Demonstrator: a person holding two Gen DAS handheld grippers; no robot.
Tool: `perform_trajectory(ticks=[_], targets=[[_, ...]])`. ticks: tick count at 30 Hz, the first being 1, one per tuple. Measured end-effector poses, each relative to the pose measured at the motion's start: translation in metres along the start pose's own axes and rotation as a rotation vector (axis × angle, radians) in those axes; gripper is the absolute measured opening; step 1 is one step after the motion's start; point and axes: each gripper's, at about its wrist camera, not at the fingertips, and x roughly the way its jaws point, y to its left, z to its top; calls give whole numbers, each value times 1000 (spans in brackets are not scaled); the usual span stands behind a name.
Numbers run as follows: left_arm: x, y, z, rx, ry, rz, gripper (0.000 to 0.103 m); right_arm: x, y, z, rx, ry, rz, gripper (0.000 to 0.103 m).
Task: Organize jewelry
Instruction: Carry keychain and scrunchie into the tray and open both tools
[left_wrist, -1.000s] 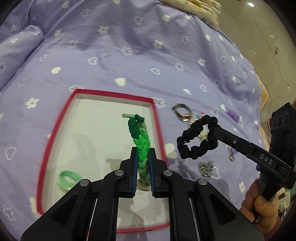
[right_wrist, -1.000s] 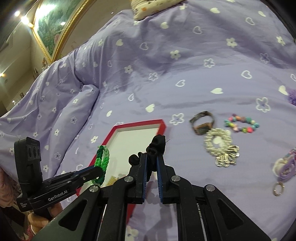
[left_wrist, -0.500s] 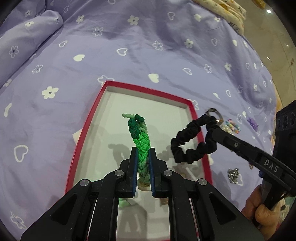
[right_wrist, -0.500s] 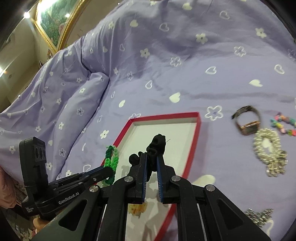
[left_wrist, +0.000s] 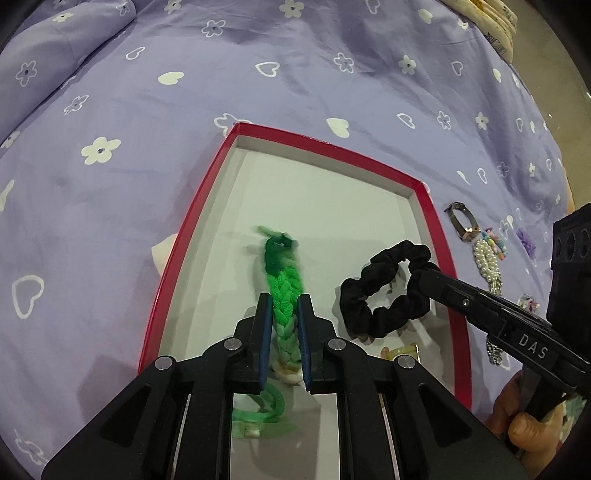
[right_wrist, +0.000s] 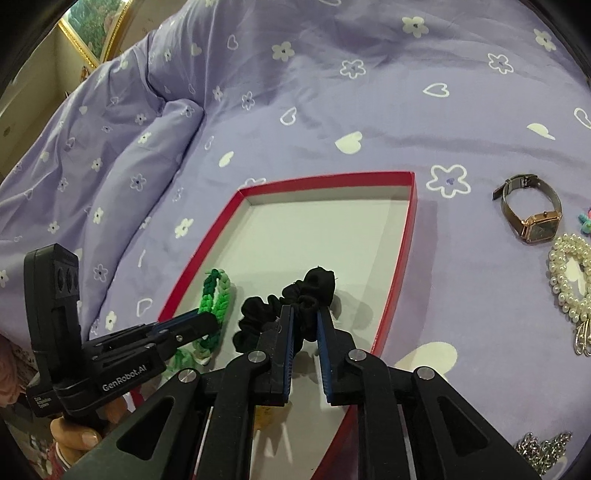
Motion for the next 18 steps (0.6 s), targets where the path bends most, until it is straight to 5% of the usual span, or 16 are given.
perform_trajectory(ticks=[11,18], targets=[[-11,2,1,-14,-31,12,26,-5,3,2,-15,6,6,40],[-32,-6,0,-24,-68,-21,41,-32,-1,1,-2,-51,11,42]])
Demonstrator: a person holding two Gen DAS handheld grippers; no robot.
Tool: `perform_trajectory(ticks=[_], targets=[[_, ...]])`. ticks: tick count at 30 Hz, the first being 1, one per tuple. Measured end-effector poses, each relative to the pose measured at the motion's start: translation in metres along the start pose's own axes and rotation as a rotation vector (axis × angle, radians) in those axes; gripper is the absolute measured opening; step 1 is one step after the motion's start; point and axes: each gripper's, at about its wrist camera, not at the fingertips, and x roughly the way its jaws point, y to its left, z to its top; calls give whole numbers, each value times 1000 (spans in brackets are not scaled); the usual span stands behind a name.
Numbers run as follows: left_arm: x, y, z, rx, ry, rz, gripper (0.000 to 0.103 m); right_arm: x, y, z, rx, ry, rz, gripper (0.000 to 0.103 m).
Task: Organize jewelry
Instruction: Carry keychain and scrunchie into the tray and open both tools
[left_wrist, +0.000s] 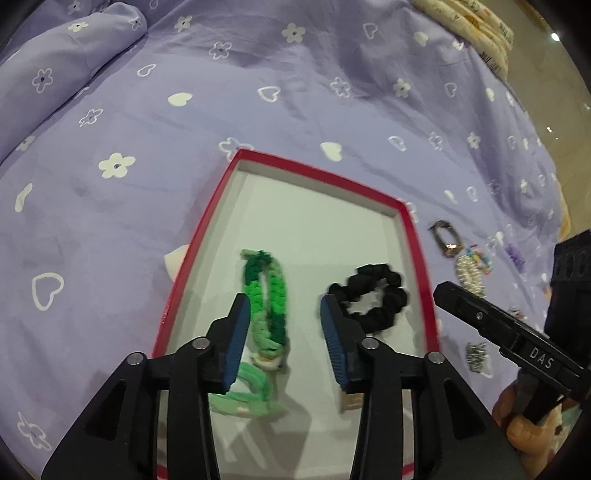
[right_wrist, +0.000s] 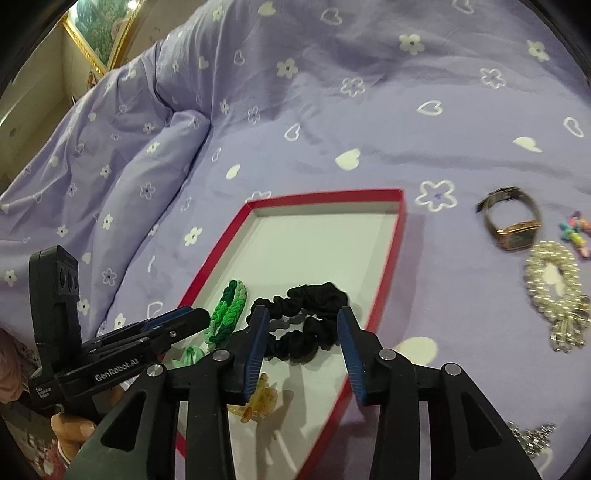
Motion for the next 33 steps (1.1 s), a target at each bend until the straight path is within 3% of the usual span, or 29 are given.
perform_trajectory(ticks=[9,33], targets=[[-12,-35,1,51,-21,-33,48,-50,-38,-8,79,-81,-31,46],[5,-126,-2,176,20,-114,48,-131,-139,-34,244,-195,-172,47]])
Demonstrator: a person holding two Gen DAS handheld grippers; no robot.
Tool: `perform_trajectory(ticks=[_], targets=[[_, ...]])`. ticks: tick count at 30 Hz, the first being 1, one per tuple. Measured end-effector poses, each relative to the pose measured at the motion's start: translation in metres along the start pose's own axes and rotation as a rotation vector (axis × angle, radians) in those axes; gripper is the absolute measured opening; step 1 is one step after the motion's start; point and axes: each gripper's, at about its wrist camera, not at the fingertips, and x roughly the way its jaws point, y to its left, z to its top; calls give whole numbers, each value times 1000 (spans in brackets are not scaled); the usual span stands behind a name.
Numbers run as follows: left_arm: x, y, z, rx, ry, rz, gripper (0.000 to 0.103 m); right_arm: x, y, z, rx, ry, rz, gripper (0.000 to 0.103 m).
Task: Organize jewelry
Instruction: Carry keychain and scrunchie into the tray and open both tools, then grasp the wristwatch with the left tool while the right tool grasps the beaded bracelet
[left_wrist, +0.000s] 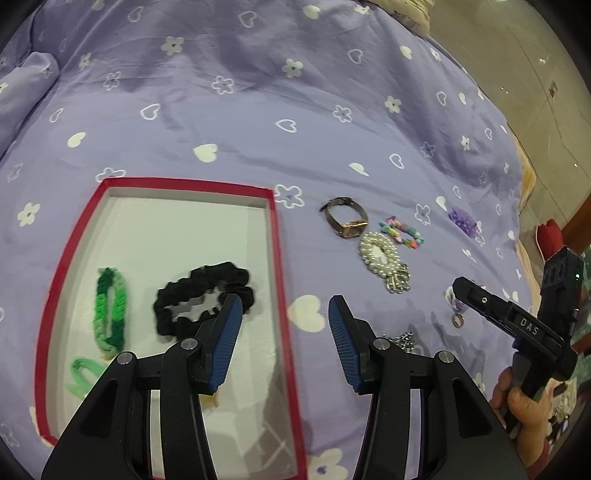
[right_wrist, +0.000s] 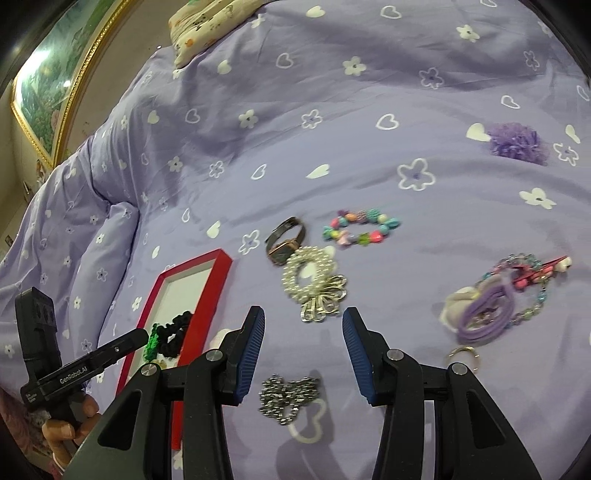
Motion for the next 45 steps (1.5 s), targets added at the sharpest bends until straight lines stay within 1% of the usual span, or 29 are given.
perform_trajectory(ticks=[8,15,18,26,35,37,39,40,43,44,45], targets=[[17,-25,14,56,12,-2,48,3,-16,11,-5,-3,-33,47],[43,-43,36,103,32,7,48,13,-29,31,-39,-3,-72,47],[57,-48,49,127,44,19,48,22,-32,41,-64,2,-88,47],[107,-60,82,207,95,54,47,52,-42,63,-129,54,-129,47],[162,-74,103,297,172,86,46,82,-42,74,-225,109,-163,47],[174,-77,104,316,192,96,41,88,-41,75,-235,119,-165,47],[182,-78,102,329,213,98,25,95,-41,76,-249,129,-168,46],[186,-78,100,334,225,93,21,97,-41,75,-256,131,-171,46],[187,-83,96,365,216,85,10,102,-38,73,-285,131,-191,43],[186,-85,95,377,213,82,4,102,-37,73,-294,130,-194,37],[185,-87,94,385,212,78,4,103,-35,71,-305,132,-199,28]])
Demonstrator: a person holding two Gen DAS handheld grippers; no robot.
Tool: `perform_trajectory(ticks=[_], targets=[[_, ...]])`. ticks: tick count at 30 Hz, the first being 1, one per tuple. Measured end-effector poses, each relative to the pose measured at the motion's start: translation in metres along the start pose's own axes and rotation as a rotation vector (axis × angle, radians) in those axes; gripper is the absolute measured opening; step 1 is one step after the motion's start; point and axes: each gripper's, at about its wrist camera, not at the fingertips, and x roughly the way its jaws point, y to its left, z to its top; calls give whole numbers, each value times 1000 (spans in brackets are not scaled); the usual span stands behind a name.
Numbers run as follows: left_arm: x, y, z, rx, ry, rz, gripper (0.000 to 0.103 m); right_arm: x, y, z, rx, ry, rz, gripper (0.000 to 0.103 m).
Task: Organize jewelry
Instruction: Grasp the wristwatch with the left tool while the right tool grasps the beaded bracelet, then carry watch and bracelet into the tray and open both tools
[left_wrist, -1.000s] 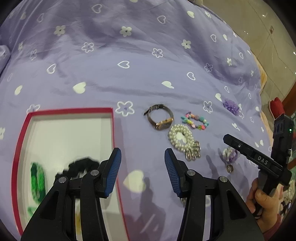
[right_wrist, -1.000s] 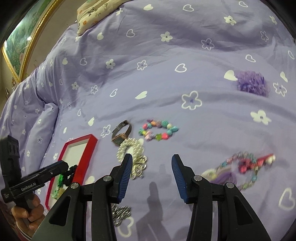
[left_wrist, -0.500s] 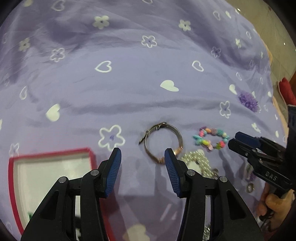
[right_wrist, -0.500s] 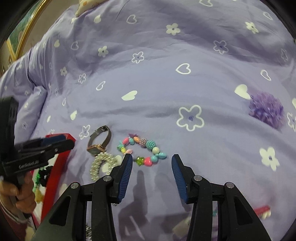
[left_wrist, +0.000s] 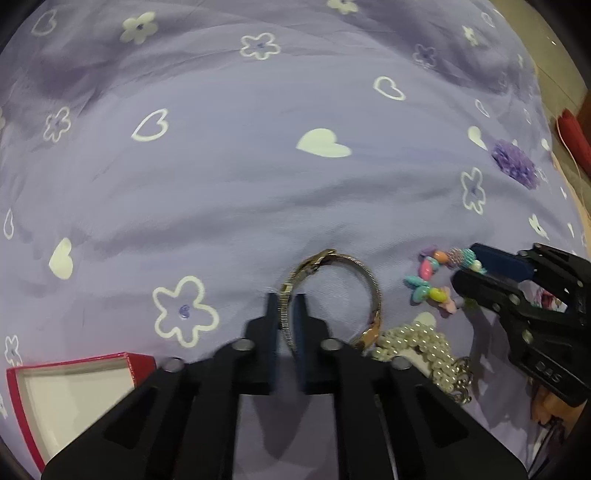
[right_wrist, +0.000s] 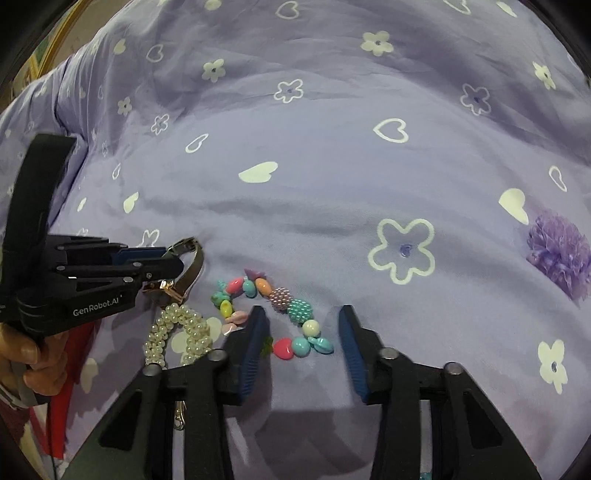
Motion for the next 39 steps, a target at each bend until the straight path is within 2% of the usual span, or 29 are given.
perform_trajectory(ticks=[2,3,13,19,27,39], targets=[[-4,-2,-2,2,-7,-4,3,1,3,-1,-10,6,-1,15],[-5,-2,-3,-2,-9,-11,3,0,4,-2,-8,7,7,12],[-50,10,-30,-103,-77,-95,3,-38,11,-9,79,-64,100,11],[-86,18,-50,-129,-127,-112,3,-68,23,-6,101,-118,143,12],[-115,35,-79,-180,-166,-104,3,-85,44,-8,105,-140,182,12],[-143,88,-123,-290,-188,-52,3,-88,94,-5,77,-153,259,12]])
